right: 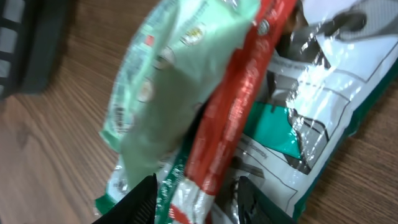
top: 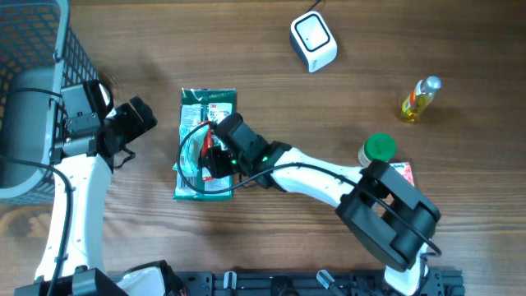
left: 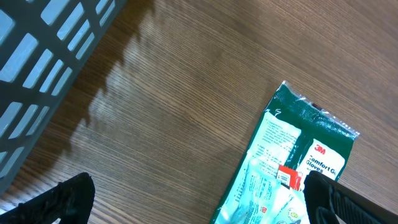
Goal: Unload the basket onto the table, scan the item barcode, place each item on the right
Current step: 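Lower the right gripper onto the red tube in the glove pack, then close the right gripper on the red tube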
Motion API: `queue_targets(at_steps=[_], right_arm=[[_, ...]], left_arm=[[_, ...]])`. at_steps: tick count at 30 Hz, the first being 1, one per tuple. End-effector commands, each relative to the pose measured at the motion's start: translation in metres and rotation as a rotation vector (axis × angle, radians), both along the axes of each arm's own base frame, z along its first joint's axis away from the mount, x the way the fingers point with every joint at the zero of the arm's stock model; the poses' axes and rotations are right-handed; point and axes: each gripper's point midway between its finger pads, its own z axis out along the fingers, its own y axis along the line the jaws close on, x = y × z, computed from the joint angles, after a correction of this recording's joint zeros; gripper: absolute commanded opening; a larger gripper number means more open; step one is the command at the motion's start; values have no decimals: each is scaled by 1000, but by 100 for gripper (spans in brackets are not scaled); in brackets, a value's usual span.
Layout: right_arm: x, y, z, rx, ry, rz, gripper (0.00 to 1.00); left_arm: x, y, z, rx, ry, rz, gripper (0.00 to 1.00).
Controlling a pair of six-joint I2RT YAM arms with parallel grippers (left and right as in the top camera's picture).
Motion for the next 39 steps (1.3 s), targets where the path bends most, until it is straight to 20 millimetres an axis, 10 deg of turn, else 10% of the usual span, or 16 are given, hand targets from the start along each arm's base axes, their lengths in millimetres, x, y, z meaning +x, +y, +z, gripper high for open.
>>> queue_targets(at_steps=[1,33,39], right_arm=[[-1,1,-15,-15,18,-17,38],[-12,0,-48,-96,23,-17,15],[-6,4,-5,24,47,16,4]], left_arm=[[3,3,4,3,-8,19,100],[3,3,4,3,-8,19,100],[3,3,4,3,-8,19,100]])
